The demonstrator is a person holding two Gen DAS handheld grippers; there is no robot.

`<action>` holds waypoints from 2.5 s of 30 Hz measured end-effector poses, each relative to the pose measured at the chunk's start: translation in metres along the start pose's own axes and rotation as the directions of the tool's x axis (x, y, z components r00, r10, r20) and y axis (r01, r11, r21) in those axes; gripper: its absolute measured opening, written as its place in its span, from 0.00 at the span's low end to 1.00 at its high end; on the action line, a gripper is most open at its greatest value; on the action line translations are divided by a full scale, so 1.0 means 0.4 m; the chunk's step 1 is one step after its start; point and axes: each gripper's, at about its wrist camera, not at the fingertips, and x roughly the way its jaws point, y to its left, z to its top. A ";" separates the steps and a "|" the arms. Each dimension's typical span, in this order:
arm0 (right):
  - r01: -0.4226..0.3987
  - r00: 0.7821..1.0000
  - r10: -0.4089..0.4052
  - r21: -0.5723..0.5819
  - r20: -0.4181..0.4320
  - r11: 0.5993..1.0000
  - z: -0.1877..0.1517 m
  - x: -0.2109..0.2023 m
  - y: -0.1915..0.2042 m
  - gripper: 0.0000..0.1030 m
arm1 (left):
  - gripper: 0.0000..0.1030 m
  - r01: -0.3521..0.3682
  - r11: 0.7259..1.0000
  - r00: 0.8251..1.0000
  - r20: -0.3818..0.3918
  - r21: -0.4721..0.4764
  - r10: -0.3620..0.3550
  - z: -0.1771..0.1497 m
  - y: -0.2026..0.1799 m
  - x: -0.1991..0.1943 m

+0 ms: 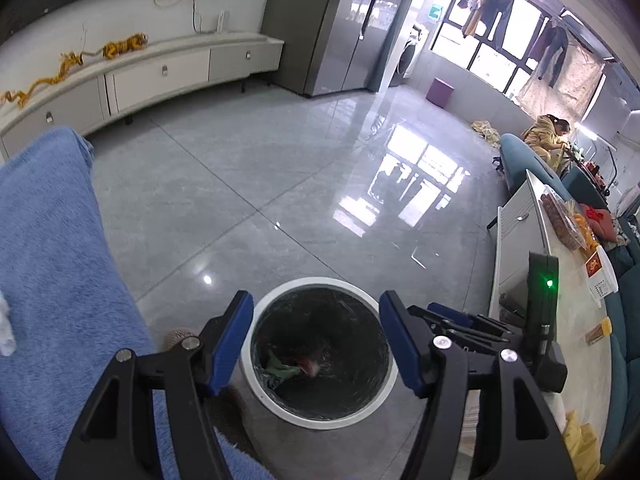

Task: Collect trash
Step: 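Carry both items to the trash bin and open both tools over it, then grasp the red chip bag with the left tool while the right tool grasps a white tissue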

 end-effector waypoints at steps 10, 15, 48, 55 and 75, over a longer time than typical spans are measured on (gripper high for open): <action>-0.002 0.995 0.010 -0.085 0.099 0.996 0.012 -0.132 0.108 0.42 | 0.62 -0.031 1.000 0.994 0.108 -0.001 0.031 -0.031 0.027 -0.187; -0.011 0.989 0.032 -0.138 0.148 0.990 0.022 -0.202 0.184 0.43 | 0.62 -0.061 0.997 0.981 0.183 -0.041 0.068 -0.067 0.089 -0.299; -0.209 0.974 0.223 -0.561 -0.045 0.801 -0.047 -0.077 0.775 0.46 | 0.61 -0.461 0.813 0.826 0.162 -0.357 0.540 -0.397 0.556 -0.501; -0.262 0.964 0.231 -0.582 -0.128 0.769 -0.046 0.043 0.844 0.46 | 0.23 -0.460 0.814 0.835 0.140 -0.353 0.533 -0.416 0.578 -0.487; -0.352 0.936 0.257 -0.602 -0.242 0.716 -0.075 0.219 0.999 0.14 | 0.09 -0.265 0.872 0.891 0.241 -0.411 0.384 -0.462 0.520 -0.649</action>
